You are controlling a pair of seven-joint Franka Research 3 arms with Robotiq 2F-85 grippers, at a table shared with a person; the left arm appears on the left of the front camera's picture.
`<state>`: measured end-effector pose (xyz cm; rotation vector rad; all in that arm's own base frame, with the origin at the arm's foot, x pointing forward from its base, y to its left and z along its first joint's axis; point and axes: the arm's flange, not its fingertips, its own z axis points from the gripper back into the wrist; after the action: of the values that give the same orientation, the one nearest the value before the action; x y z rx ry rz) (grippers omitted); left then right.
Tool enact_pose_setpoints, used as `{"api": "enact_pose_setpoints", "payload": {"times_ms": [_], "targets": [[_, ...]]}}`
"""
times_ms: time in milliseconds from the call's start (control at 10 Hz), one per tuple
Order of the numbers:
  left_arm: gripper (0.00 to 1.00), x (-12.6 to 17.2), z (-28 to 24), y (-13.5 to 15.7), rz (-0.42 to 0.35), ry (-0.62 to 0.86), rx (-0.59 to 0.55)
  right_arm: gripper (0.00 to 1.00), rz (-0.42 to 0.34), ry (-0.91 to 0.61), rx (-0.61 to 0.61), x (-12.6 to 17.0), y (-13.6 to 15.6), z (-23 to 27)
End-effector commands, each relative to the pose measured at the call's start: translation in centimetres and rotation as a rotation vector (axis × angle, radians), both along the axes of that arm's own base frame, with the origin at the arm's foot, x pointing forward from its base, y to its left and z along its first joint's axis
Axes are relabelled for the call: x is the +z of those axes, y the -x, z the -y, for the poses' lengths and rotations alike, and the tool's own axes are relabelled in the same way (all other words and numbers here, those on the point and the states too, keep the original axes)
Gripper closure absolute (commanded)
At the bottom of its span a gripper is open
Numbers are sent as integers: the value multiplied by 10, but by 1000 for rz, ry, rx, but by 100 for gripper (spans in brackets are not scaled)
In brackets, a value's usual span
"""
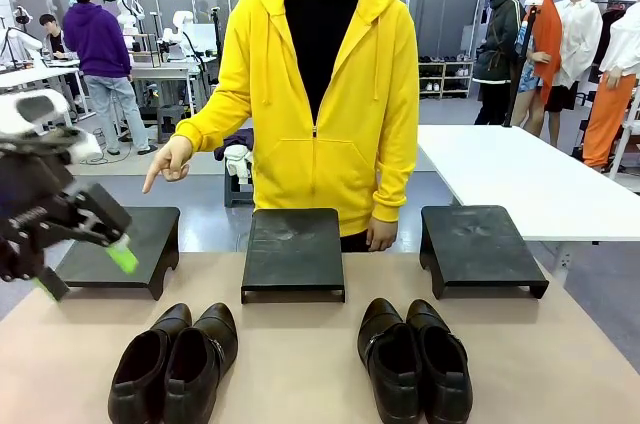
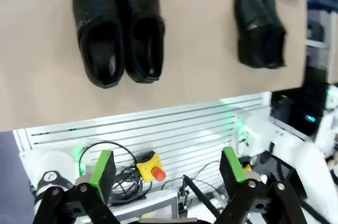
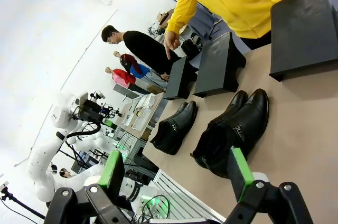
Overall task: Place the shoes on the stand as instructed by the person.
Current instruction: Pick up one pair of Shoes and place it on the Shoes Stand indicated by the person.
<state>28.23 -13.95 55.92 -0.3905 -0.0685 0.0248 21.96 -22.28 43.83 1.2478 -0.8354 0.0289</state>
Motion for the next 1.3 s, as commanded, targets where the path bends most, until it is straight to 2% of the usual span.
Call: {"api": "enact_pose_setpoints", "payload": {"times_ms": [0,300,500,600,900,1200], "targets": [[0,-19,18,-8,13,-53,37,0,15,-5,-1,1,1,1],[0,-69,40,-14,17,-157,88,0,15,-5,-1,1,1,1],[0,-102,49,-22,23,-185,67,0,15,-5,-1,1,1,1],[0,-116,51,-25,50,-193,63,0,15,-5,-1,1,1,1],[0,-153,53,-37,93,-253,80,0,15,-5,-1,1,1,1],[0,-180,54,-40,85,-272,95,0,15,-5,-1,1,1,1]]}}
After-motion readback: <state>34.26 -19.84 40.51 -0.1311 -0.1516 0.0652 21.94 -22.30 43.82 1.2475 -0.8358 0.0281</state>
